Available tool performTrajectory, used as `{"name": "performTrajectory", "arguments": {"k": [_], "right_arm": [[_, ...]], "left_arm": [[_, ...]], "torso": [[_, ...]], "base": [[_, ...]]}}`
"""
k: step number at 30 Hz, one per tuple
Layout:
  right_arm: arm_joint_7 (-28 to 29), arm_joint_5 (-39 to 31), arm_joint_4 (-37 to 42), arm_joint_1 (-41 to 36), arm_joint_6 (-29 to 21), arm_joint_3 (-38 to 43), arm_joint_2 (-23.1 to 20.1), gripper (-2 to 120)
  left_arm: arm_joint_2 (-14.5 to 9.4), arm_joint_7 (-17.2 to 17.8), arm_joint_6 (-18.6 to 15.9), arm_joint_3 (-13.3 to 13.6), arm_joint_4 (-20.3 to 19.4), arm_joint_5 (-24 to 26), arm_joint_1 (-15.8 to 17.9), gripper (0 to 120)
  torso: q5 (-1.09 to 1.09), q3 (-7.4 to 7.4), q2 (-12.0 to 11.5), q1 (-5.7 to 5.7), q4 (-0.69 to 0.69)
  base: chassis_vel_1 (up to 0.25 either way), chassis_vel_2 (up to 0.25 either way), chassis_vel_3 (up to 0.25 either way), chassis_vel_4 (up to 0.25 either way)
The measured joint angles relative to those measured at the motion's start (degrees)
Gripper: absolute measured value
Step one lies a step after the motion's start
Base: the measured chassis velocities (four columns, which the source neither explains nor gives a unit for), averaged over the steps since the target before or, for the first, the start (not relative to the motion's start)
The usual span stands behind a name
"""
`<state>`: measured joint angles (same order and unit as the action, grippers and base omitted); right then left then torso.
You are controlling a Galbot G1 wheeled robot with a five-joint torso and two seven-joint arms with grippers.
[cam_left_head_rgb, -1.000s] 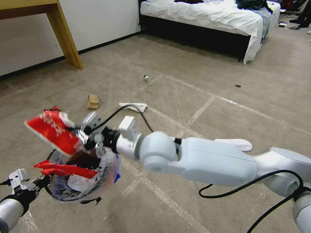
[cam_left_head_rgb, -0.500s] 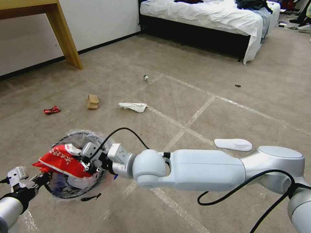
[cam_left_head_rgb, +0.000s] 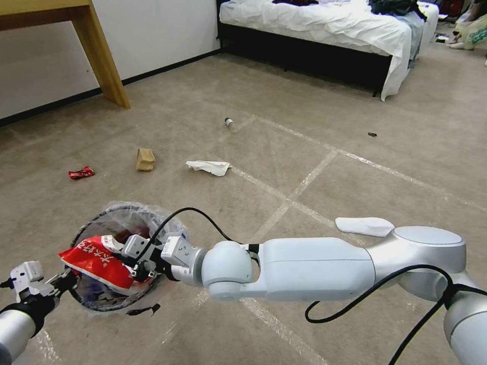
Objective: Pick up the trash bin and place the garbage on the floor into it.
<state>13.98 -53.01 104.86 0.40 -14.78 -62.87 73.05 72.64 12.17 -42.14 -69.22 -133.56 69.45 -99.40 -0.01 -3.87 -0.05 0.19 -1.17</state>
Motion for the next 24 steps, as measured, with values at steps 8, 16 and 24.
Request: {"name": "performTrajectory", "arguments": {"k": [8,16,24], "right_arm": [[-0.1,1.1,-1.0,0.0,0.7,0.0,0.3,0],[-0.2,1.6,-1.2,0.0,0.9,0.3,0.3,25],[-0.4,1.8,-1.3,0.2,1.4,0.9,0.3,57]], "left_arm": [[0.2,-0.2,0.0,0.0,0.1,0.0,-0.1,1],[0.1,-0.3,0.0,0.1,0.5,-0.1,0.1,1],[0.1,-0.3,0.0,0.2,1.0,-0.2,0.3,1]], "torso": [[0.00,0.00,0.0,0.00,0.00],[0.00,0.00,0.0,0.00,0.00],[0.00,0.00,0.0,0.00,0.00]], "base": [[0.000,0.000,0.000,0.000],[0.000,0.000,0.000,0.000],[0.000,0.000,0.000,0.000]]}}
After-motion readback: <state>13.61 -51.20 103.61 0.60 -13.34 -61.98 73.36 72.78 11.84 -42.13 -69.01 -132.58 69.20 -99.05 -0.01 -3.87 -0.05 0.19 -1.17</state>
